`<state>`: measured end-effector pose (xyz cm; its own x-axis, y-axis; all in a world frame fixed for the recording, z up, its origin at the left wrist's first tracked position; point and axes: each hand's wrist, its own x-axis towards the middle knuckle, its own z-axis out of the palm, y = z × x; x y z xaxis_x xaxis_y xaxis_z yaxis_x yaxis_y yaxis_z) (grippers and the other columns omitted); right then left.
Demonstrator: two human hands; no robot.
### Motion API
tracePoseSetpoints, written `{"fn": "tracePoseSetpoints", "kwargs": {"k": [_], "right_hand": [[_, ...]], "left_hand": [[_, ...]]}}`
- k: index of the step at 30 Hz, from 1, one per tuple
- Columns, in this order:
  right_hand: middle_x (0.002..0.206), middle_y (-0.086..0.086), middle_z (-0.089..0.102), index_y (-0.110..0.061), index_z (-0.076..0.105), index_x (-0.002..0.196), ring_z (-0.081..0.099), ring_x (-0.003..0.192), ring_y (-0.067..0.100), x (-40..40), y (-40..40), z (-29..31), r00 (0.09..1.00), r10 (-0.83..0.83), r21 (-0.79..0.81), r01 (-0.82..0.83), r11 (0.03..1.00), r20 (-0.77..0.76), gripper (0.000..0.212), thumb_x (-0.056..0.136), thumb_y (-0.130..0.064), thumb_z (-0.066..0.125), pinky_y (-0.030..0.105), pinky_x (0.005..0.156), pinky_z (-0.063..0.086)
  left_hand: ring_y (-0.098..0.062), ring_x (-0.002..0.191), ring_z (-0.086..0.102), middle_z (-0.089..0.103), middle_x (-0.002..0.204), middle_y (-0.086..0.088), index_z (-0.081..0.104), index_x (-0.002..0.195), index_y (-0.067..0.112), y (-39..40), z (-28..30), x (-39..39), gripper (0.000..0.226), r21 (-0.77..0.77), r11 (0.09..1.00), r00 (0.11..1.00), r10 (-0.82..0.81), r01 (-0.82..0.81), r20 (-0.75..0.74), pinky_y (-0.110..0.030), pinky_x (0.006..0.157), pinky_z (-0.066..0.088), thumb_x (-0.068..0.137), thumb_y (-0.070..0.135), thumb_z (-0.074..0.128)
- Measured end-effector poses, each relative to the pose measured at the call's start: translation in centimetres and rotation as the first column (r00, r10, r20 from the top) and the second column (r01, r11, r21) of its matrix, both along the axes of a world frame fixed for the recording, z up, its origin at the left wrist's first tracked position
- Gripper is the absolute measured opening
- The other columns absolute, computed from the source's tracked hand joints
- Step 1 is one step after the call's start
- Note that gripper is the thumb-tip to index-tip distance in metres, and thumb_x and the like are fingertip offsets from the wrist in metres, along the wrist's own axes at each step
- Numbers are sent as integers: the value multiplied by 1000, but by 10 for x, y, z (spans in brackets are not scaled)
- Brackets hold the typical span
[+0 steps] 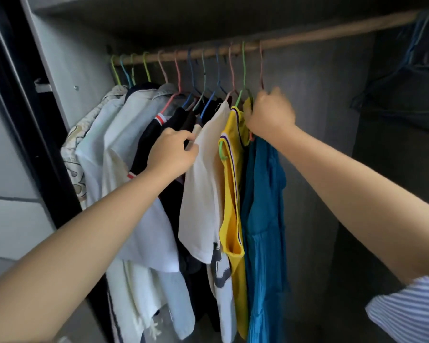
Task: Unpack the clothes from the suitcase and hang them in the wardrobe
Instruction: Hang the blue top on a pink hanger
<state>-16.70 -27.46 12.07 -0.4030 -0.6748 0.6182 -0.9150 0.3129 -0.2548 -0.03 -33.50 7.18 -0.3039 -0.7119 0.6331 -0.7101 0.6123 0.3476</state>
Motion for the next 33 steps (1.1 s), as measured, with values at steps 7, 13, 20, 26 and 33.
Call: {"fn": "tracePoseSetpoints", "kwargs": {"k": [7,13,20,26,33], "right_hand": [[130,16,41,0,57,112,36,119,35,62,37,-69,956,228,-73,-245,967,-183,33,89,-21,46,44,84,39],[122,23,48,7,63,97,43,110,40,132,48,-153,826,553,95,-545,833,-108,24,84,-10,51,42,83,39],[127,16,45,0,62,109,37,122,33,240,70,-219,622,782,346,-743,573,41,38,86,-22,39,37,93,36],[120,19,51,1,63,108,46,114,35,342,124,-286,395,909,464,-835,296,132,38,87,-21,40,37,94,38],[80,21,61,4,66,73,59,74,41,439,204,-355,190,967,529,-845,73,170,17,71,-8,54,41,62,50]], "left_hand": [[-28,108,53,48,125,-13,57,119,10,28,-50,65,32,129,988,991,76,-90,110,-33,93,41,90,24,52],[-27,113,51,54,123,-10,54,120,11,72,-98,159,33,269,913,893,179,-307,412,-26,79,38,91,25,48],[-34,113,52,56,120,-18,60,114,7,162,-160,280,29,321,716,751,424,-621,507,-36,90,44,90,19,47],[-33,112,49,50,120,-18,57,119,6,276,-224,379,32,416,461,621,557,-784,552,-38,92,43,93,20,45],[-33,110,50,52,117,-15,57,117,9,389,-281,482,32,436,288,518,576,-853,633,-37,87,43,93,24,43]]}}
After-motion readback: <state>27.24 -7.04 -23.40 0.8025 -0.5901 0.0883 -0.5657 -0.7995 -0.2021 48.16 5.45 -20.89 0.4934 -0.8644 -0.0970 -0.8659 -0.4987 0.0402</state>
